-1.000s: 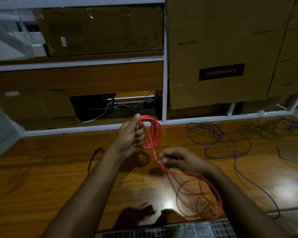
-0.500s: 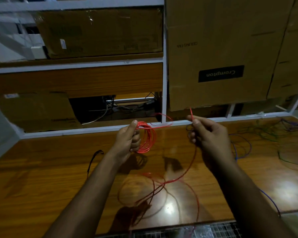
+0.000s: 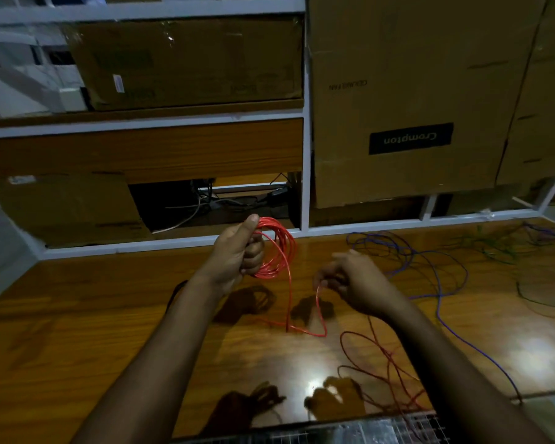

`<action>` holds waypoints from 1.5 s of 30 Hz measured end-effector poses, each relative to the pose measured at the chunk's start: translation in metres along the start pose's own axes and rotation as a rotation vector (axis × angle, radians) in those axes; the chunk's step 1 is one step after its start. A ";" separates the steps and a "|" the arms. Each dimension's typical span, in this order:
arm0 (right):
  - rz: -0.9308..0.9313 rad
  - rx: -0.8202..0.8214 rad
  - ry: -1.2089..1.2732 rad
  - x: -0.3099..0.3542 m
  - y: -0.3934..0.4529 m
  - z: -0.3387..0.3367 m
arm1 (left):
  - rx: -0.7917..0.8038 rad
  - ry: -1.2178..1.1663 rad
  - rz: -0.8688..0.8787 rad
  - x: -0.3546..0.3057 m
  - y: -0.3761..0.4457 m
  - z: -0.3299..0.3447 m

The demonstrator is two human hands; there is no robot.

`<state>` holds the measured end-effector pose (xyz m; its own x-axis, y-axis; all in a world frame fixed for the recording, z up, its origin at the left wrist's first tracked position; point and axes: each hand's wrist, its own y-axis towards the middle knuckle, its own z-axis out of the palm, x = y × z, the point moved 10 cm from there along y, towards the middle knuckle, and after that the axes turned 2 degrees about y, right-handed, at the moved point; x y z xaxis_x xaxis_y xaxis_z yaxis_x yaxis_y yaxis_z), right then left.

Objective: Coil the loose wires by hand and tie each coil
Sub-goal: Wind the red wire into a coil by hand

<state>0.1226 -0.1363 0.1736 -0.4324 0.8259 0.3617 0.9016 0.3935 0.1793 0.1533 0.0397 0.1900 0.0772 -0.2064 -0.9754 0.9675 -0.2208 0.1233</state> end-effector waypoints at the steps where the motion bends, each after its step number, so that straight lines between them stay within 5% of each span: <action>1: -0.069 0.065 0.068 0.008 -0.002 0.006 | -0.021 0.004 0.003 0.001 0.001 -0.003; 9: -0.295 0.326 1.384 0.076 -0.032 0.011 | -0.201 0.015 -0.002 0.021 0.004 -0.023; 15: 0.126 0.057 1.906 0.032 -0.016 0.005 | -0.191 -0.053 -0.032 0.029 -0.002 -0.019; 19: 0.414 -0.093 1.696 -0.018 -0.018 0.016 | -0.170 -0.144 -0.016 0.022 -0.003 -0.021; 22: 0.547 -0.055 1.268 -0.035 -0.026 0.039 | -0.162 -0.174 0.009 0.015 0.002 -0.023; 25: 0.466 -0.062 0.906 -0.030 -0.026 0.044 | -0.146 -0.137 0.032 0.009 0.004 -0.023; 30: 0.315 -0.119 0.927 -0.022 -0.025 0.024 | -0.168 -0.094 0.027 0.009 0.001 -0.029; 33: 0.349 -0.191 0.652 -0.039 -0.021 0.017 | -0.143 -0.126 0.012 0.008 -0.001 -0.026; 36: 0.283 -0.088 0.410 -0.039 -0.014 0.032 | -0.098 -0.126 0.011 0.004 -0.002 -0.017; 40: 0.199 0.145 0.496 -0.032 -0.014 0.071 | -0.028 -0.128 0.003 0.002 0.000 -0.006; 45: 0.022 0.455 1.072 0.015 -0.027 0.090 | 0.000 -0.149 -0.010 0.007 0.003 -0.003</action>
<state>0.0928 -0.0979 0.0916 -0.0038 0.1555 0.9878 0.7340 0.6713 -0.1029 0.1578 0.0402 0.1829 0.0304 -0.3435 -0.9387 0.9680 -0.2240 0.1134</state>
